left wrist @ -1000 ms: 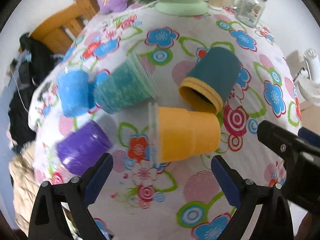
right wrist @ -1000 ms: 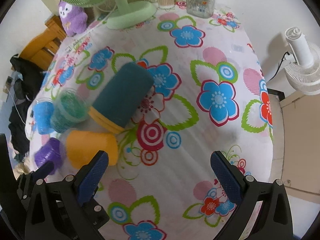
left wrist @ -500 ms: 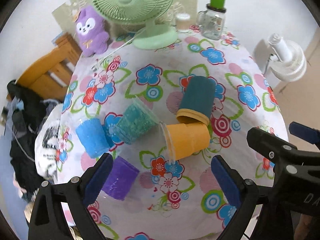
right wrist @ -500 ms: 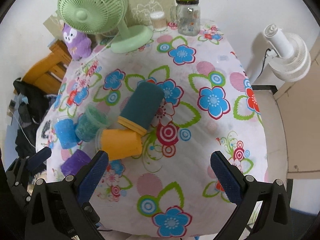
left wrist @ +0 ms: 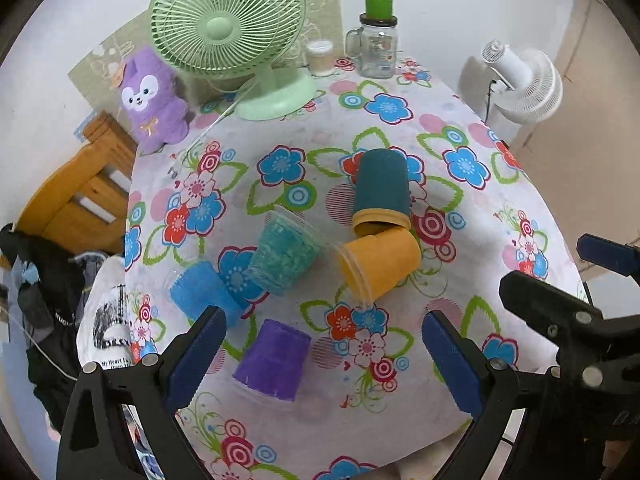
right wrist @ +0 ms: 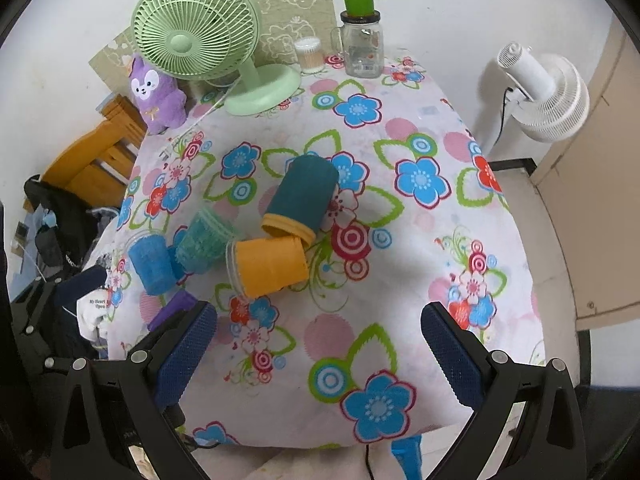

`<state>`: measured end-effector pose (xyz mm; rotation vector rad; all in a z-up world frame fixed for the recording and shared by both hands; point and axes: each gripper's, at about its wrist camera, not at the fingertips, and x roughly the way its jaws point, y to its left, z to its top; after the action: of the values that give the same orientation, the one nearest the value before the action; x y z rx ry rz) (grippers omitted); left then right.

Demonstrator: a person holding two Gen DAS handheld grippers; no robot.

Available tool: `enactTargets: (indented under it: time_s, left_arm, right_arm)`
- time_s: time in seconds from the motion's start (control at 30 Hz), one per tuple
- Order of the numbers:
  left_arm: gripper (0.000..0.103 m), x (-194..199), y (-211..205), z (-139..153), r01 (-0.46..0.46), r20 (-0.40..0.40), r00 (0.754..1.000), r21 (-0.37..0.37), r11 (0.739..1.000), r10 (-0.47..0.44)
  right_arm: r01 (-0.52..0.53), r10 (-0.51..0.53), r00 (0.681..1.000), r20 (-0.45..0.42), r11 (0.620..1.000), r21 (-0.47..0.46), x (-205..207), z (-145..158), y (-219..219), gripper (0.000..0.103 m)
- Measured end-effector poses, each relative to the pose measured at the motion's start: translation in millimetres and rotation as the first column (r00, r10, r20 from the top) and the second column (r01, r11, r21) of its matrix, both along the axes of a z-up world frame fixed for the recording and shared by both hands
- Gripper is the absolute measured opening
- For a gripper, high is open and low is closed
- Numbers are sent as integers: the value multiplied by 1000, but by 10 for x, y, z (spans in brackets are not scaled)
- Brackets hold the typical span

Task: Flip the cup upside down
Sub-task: 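Open the left tool and release the orange cup on the table, then reach the right tool to the orange cup and grasp its body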

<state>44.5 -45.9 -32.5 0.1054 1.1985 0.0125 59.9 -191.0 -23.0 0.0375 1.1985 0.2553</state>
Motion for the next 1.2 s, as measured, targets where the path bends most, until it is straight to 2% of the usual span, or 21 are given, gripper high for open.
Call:
enactTargets:
  time_s: [0.4,0.53,0.67,0.93,1.1,1.2]
  left_arm:
    - [99,-18,109,-61,75,-7,997,12,997,-74]
    - [99,77,136,-139,106,-9,994,34,994,-106]
    - [99,232,198,-267,115,-21,993,48,992,-115]
    - [99,515,275,-593,145,-66,988,77,986,-140]
    - [99,642,292,-742,161,-91,984,79,984,-154]
    - [99,715,306,-823,166,-111,981,66,984,-158]
  right_arm:
    - [92,-92,995,-26,996,19,-97,-121,125,103]
    - [195,-192,980,-49,977,82,-40,-219,141,103]
    - [270,-262,961,-86,959,90,79,-378,184,103]
    - [458,-419,879,-227,874,163,320,-883,198,95]
    - [530,-477,834,-278,832,162,466,-1100,219,94]
    - [576,-513,801,-307,801,162,543,-1202,216,90]
